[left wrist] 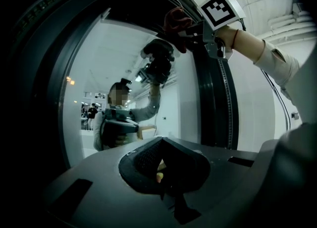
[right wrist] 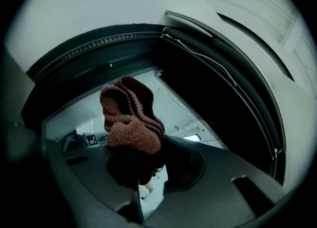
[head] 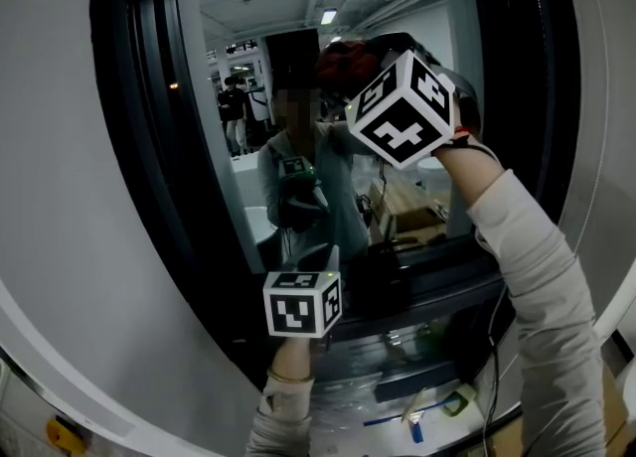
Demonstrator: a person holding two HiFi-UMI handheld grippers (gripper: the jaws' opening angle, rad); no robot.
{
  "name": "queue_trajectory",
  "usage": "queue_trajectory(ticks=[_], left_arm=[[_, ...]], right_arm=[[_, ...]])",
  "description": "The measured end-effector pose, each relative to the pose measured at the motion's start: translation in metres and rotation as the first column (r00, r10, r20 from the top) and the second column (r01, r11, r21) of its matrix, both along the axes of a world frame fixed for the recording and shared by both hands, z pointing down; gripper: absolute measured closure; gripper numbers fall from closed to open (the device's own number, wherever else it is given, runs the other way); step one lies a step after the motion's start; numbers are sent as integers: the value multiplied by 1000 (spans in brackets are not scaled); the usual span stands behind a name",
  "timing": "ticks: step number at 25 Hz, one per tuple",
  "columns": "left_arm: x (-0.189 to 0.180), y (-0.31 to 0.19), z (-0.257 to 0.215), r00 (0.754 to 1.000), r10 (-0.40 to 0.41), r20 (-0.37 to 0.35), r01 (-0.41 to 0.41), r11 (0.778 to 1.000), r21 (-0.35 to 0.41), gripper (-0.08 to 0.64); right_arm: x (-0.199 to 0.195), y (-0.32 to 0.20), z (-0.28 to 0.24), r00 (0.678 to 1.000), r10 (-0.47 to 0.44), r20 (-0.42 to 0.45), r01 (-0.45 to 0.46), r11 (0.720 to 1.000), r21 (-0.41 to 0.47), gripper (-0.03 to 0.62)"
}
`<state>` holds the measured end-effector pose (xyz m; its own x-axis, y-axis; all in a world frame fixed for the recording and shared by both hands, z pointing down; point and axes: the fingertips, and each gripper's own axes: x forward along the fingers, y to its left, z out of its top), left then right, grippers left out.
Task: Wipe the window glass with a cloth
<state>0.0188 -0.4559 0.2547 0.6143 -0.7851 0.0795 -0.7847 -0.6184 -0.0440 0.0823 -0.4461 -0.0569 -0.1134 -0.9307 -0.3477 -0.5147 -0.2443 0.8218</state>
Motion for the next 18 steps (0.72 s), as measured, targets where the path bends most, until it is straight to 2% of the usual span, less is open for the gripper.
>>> queue_trajectory(ticks=[18], left_arm=[[-1, 14, 14, 1000, 24, -3, -24, 999, -31, 557]], right_arm=[[-9, -7, 101, 1000, -21, 19, 23, 992, -124, 549]])
